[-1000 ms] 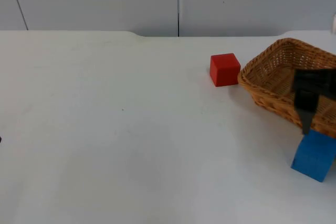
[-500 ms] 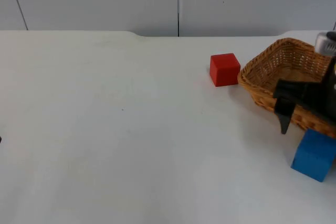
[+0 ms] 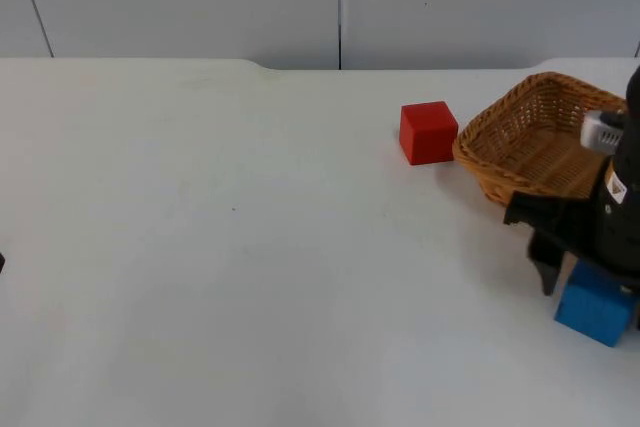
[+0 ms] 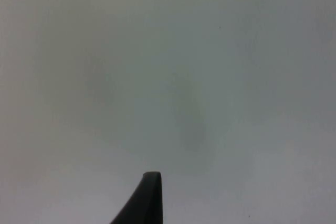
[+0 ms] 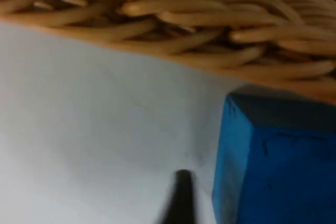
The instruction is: Place all geometric objects except the red cube into the basket.
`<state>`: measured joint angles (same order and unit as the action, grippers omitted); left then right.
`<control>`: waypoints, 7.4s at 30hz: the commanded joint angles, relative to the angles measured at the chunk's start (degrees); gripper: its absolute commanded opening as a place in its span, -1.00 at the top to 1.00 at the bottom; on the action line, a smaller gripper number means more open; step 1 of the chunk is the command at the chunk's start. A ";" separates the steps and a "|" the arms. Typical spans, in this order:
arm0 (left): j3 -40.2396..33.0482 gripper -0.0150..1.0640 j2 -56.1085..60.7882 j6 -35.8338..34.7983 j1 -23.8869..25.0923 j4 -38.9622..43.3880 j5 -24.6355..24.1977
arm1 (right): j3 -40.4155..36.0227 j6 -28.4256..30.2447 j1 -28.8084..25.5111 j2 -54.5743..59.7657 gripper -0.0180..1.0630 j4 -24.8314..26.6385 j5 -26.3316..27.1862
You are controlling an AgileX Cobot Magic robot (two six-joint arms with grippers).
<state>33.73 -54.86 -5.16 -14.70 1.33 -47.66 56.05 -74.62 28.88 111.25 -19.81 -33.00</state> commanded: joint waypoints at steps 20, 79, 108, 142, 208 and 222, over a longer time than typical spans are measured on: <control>-0.25 -0.98 0.52 -0.39 0.16 -0.67 -0.05 | 0.15 29.44 5.07 -19.45 0.97 8.60 -3.79; -0.25 -0.98 0.52 0.43 0.16 -0.05 0.40 | 37.04 70.50 -13.74 16.00 -0.72 16.13 -5.26; 3.47 -0.98 2.81 0.43 0.16 -0.36 -0.73 | 16.52 75.47 -13.50 -43.50 -0.98 16.94 -15.18; 2.60 -0.98 54.86 2.93 0.16 -0.86 -14.82 | -18.46 75.47 -13.50 -110.79 -0.98 17.53 -26.87; -5.38 -0.98 54.86 3.37 0.16 -2.15 -13.92 | -26.54 72.72 -24.78 -111.25 -0.98 19.07 -28.67; -5.38 -0.98 54.86 3.37 0.16 -2.15 -13.92 | -26.54 72.72 -28.25 -111.25 -0.98 18.91 -28.67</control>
<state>28.57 -0.23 -1.48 -14.70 -0.32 -62.21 29.62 -1.92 0.87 0.18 -0.82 -62.16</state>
